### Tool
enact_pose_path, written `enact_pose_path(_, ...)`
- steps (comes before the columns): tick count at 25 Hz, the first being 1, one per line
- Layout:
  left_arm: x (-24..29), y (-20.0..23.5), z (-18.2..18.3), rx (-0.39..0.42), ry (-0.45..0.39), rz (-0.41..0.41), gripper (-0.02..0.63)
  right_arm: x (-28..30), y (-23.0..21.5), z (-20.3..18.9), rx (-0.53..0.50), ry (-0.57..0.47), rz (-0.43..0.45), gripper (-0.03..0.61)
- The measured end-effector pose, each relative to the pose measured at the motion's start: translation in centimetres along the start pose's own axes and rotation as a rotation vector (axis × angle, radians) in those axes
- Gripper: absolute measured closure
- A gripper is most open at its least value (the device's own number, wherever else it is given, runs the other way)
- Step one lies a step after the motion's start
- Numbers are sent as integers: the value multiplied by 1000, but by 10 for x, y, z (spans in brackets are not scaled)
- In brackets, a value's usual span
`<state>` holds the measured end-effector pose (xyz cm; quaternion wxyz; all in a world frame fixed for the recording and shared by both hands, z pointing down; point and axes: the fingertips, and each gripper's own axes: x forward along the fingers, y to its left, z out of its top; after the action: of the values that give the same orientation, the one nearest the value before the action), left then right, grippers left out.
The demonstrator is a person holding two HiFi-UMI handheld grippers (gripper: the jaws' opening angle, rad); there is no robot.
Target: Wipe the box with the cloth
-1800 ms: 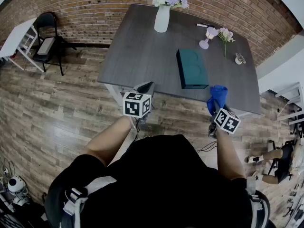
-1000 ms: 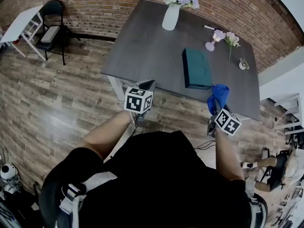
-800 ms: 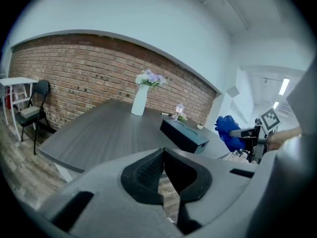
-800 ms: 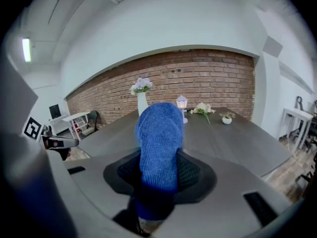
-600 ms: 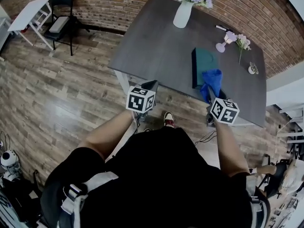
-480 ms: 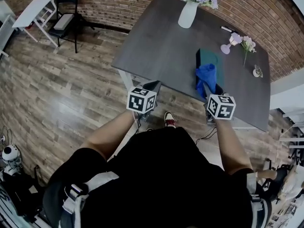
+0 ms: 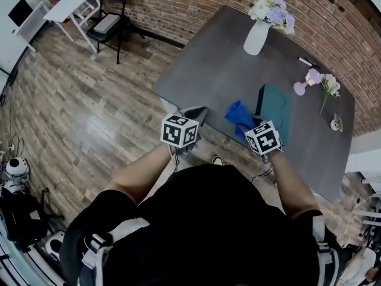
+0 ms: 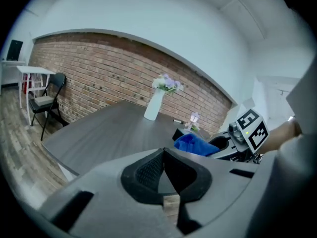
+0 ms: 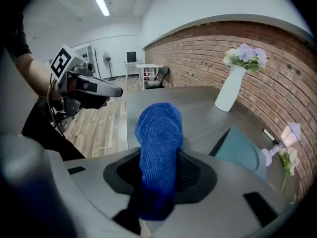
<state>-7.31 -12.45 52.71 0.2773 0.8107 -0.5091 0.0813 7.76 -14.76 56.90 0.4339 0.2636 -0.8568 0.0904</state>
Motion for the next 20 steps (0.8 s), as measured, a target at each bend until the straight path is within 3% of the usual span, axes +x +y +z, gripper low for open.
enact_pose_path(9, 38, -32, 2, 6, 16, -10, 604, 19, -31, 10, -99, 66, 166, 423)
enact_pose_path(15, 30, -19, -5, -24, 29, 94, 604, 44, -64, 27, -197, 104, 180, 422)
enact_pose_path(20, 10, -5, -9, -62, 19, 194, 604, 64, -102, 45, -216, 113, 158, 422)
